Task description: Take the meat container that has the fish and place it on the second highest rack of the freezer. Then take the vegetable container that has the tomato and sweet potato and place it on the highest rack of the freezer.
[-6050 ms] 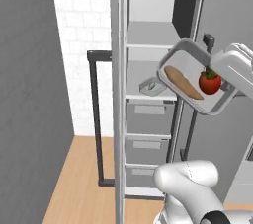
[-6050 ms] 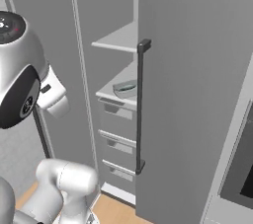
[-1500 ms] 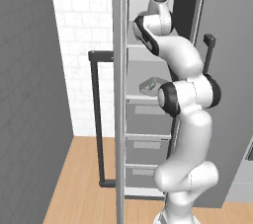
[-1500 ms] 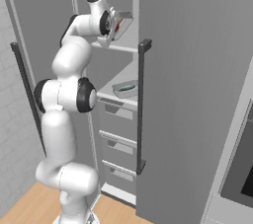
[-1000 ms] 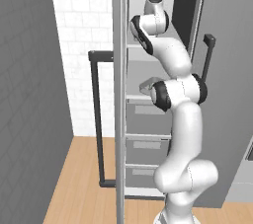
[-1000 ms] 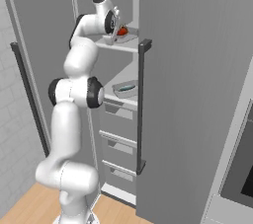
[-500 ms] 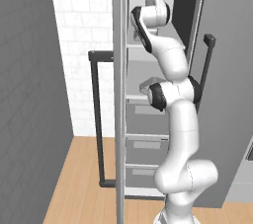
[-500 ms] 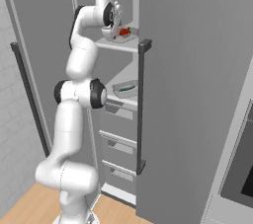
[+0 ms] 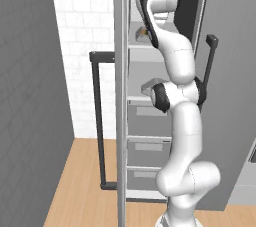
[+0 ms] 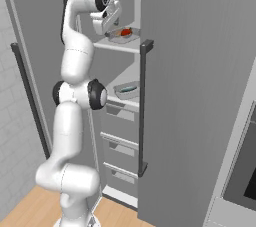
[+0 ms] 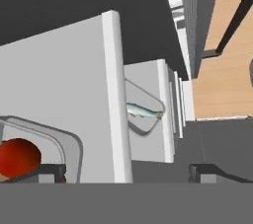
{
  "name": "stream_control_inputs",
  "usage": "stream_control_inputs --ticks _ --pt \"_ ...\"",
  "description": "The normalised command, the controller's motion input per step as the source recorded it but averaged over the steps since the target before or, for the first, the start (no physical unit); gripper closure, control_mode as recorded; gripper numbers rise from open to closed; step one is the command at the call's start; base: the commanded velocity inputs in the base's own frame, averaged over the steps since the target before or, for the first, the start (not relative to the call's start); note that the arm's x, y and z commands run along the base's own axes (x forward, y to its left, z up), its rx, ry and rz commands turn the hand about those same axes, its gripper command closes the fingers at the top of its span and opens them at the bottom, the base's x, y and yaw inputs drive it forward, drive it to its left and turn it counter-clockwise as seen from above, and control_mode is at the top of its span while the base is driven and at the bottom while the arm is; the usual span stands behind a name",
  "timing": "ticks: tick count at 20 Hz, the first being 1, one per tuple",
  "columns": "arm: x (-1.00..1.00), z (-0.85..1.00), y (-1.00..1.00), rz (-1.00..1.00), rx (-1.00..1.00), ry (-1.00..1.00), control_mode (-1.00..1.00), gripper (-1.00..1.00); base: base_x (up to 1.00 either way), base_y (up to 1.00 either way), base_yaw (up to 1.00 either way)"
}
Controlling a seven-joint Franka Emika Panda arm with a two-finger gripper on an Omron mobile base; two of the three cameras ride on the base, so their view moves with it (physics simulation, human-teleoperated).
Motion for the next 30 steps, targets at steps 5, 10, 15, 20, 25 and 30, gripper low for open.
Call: stream_control_inputs --ticks 5,10,15,20,25,30 --pt "-1.00 -0.87 0.01 -0.01 0.04 -0.04 -1.00 -1.00 0.00 0.00 0.00" --pt "-1.00 -1.00 0.14 0.00 0.02 -0.19 -1.00 -1.00 0.00 0.00 0.00" --pt "-1.00 -1.00 0.26 0.00 0.00 -0.34 -1.00 -1.00 0.00 0.00 0.00" --pt "-1.00 -1.00 0.25 0.00 0.00 -0.37 -1.00 -1.00 0.00 0.00 0.00" --pt "-1.00 -1.00 0.31 0.00 0.00 -0.39 -1.00 -1.00 0.00 0.00 0.00" --pt "-1.00 -0.71 0.09 0.00 0.00 -0.38 -1.00 -1.00 0.00 0.00 0.00"
